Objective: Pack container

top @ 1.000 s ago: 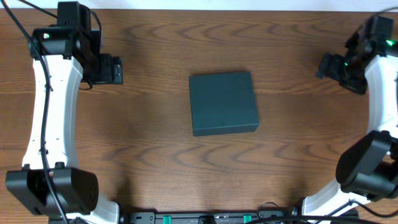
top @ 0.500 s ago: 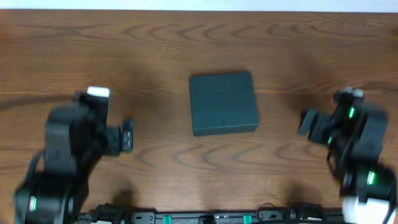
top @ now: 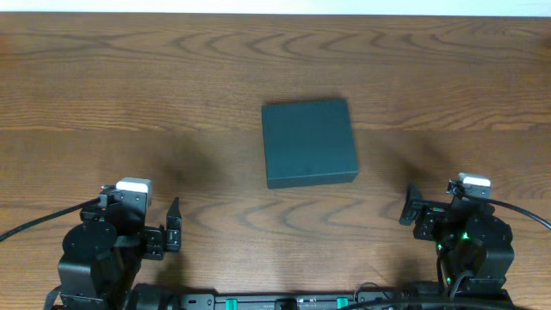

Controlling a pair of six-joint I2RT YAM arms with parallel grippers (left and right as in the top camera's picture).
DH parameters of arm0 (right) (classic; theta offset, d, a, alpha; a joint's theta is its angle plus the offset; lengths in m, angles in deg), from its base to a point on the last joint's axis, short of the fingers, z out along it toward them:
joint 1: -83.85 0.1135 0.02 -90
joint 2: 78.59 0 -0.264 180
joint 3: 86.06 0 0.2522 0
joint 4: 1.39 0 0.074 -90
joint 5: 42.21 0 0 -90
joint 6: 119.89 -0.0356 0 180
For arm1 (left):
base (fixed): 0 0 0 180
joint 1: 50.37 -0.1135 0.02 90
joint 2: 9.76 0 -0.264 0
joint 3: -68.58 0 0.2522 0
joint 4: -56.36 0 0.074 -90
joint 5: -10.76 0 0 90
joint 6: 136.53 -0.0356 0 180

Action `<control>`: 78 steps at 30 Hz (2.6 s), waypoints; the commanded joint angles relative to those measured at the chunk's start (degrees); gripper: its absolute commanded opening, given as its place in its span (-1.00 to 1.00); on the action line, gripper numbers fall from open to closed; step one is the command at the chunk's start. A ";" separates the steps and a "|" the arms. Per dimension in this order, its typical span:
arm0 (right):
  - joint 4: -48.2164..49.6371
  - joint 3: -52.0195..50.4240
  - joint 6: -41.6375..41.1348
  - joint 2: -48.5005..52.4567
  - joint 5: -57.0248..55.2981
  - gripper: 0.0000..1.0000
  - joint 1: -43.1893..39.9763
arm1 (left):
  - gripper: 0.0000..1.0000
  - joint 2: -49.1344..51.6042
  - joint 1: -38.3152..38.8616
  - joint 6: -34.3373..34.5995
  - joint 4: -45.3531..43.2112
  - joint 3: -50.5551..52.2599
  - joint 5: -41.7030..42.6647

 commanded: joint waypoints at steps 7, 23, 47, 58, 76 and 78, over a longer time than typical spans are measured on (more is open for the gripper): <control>-4.28 -0.15 -0.02 -0.04 -0.33 0.98 0.59 | 0.97 -0.22 0.28 -0.55 -0.04 0.31 -0.02; -15.50 -0.15 -0.04 -1.64 -0.07 0.98 1.11 | 0.97 -0.22 0.28 -0.55 -0.04 0.31 -0.02; 43.28 -30.73 12.00 -20.11 5.03 0.99 8.20 | 0.97 -0.22 0.28 -0.55 -0.04 0.31 -0.02; 40.79 -34.91 12.00 -20.13 4.63 0.99 7.43 | 0.97 -0.22 0.28 -0.55 -0.04 0.31 -0.02; 40.79 -34.91 12.00 -20.11 4.63 0.99 6.82 | 0.97 -0.22 0.28 -0.55 -0.04 0.31 -0.02; 40.79 -34.91 12.00 -20.11 4.63 0.99 6.82 | 0.97 -0.22 0.28 -0.55 -0.04 0.31 -0.02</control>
